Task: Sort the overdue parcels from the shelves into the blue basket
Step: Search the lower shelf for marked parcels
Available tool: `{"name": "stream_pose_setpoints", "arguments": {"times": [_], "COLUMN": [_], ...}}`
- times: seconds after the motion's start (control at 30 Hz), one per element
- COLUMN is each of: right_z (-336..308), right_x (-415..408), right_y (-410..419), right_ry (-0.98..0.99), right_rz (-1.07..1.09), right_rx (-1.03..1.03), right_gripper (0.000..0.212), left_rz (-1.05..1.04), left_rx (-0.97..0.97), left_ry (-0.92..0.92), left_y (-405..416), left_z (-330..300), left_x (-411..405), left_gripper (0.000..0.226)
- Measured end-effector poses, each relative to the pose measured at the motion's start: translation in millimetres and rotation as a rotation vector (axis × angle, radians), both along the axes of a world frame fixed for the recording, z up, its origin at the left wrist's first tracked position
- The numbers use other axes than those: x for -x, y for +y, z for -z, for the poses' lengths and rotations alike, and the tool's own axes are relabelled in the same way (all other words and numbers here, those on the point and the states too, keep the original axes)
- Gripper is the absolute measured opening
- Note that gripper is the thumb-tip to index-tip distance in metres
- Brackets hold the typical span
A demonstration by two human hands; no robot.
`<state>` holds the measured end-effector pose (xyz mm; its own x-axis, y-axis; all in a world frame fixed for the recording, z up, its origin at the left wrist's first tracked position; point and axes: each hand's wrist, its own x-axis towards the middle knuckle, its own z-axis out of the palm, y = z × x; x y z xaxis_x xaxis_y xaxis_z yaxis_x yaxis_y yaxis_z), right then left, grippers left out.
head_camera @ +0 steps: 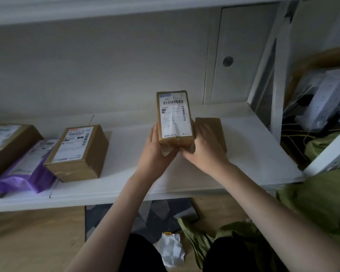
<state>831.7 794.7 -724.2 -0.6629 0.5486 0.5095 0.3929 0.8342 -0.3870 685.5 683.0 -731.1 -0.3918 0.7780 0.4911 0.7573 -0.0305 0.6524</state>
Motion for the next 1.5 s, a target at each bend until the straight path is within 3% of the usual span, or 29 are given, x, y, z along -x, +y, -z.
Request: {"name": "stream_pose_setpoints", "arguments": {"times": [0.17, 0.4, 0.7, 0.9, 1.27, 1.5], "right_z": [2, 6, 10, 12, 22, 11], "right_x": [-2, -1, 11, 47, 120, 93], "right_y": [-25, -27, -43, -60, -85, -88], "right_ry": [0.221, 0.190, 0.065, -0.002, -0.055, -0.039], "right_rz": [-0.066, -0.103, -0.157, -0.235, -0.253, -0.292], "right_rx": [-0.139, -0.086, 0.138, 0.211, 0.283, 0.265], "right_gripper": [0.072, 0.077, 0.084, 0.080, 0.075, 0.061], "left_rz": [-0.071, -0.097, -0.106, -0.193, -0.430, -0.535], "left_rx": [-0.134, -0.172, -0.034, 0.035, 0.096, -0.008], "left_ry": [0.264, 0.296, -0.015, -0.127, -0.088, 0.008], "left_y": [-20, -26, -54, -87, -122, -137], "left_z": [-4, -1, 7, 14, 13, 0], "left_x": [-9, -16, 5, 35, 75, 60], "left_gripper": [0.077, 0.074, 0.086, 0.078, 0.076, 0.083]}}
